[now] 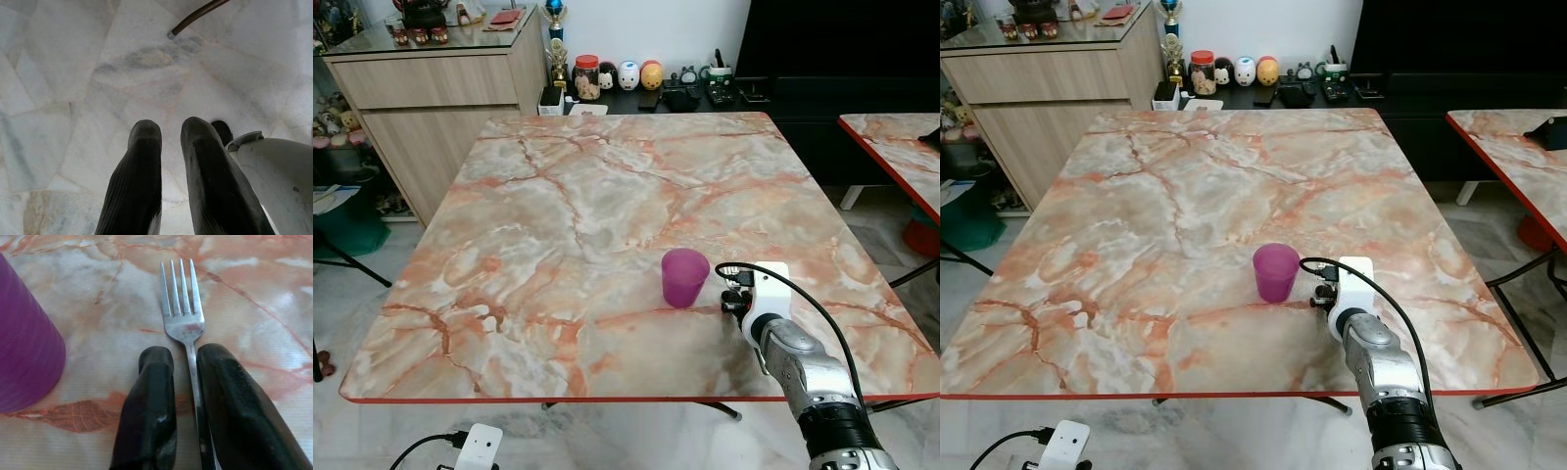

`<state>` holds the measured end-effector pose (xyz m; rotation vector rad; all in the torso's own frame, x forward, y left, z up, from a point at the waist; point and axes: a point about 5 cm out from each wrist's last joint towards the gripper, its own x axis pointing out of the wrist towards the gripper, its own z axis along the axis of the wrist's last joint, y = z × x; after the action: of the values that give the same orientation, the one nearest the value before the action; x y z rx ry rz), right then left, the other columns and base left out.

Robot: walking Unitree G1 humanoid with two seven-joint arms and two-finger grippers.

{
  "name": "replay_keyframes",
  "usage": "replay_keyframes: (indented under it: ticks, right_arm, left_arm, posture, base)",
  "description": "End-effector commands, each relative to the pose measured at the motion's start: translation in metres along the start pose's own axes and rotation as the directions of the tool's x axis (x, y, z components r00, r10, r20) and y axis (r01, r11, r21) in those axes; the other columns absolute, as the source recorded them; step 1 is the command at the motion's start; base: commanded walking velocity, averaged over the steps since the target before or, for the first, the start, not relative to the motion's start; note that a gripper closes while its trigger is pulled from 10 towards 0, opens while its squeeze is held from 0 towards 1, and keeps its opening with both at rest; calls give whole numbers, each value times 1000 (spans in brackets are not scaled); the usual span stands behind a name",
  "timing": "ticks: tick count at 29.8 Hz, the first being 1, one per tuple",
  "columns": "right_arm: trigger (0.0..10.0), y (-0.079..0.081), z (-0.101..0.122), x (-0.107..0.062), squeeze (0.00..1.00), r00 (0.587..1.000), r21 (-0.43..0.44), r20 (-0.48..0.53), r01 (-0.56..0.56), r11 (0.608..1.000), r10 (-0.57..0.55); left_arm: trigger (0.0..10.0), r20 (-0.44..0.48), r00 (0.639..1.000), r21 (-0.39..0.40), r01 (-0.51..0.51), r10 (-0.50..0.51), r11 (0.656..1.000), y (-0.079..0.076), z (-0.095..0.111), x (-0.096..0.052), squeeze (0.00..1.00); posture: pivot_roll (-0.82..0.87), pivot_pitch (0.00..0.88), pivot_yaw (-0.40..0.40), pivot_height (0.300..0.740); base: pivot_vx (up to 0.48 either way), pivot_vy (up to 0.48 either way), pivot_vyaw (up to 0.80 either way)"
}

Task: Setting the table

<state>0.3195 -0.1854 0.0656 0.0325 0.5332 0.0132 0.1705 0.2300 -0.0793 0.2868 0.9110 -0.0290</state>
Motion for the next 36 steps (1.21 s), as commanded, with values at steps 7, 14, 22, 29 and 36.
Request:
replay_keyframes:
  ticks: [7,14,22,29,36]
  right_arm:
    - [0,-8,-8,0,0,999,-2,-35,39,999,-39]
    - [0,-10,-7,-1,0,998,-9,-25,59,998,-59]
    - [0,-19,4,-5,0,989,-61,44,143,988,-140]
    - [10000,-28,17,-15,0,968,-108,161,213,971,-194]
    - [10000,-31,48,-37,0,881,-115,445,235,965,-161]
  left_arm:
    - [10000,-19,1000,-4,9,-9,1000,0,-5,-1,0]
    - [10000,-19,1000,-2,8,-8,1000,1,-5,-1,0]
    - [10000,-19,1000,-2,8,-8,1000,1,-5,-1,0]
    - [10000,-19,1000,-2,9,-9,1000,1,-5,-1,0]
    - [10000,-21,1000,2,13,-13,1000,0,-5,-1,0]
  posture:
    - [-6,0,2,740]
    - [-4,0,3,740]
    - [-4,0,3,740]
    - [-6,0,1,740]
    - [-16,0,4,740]
  base:
    - [0,0,0]
    - [0,0,0]
    - [0,0,0]
    - [0,0,0]
    - [0,0,0]
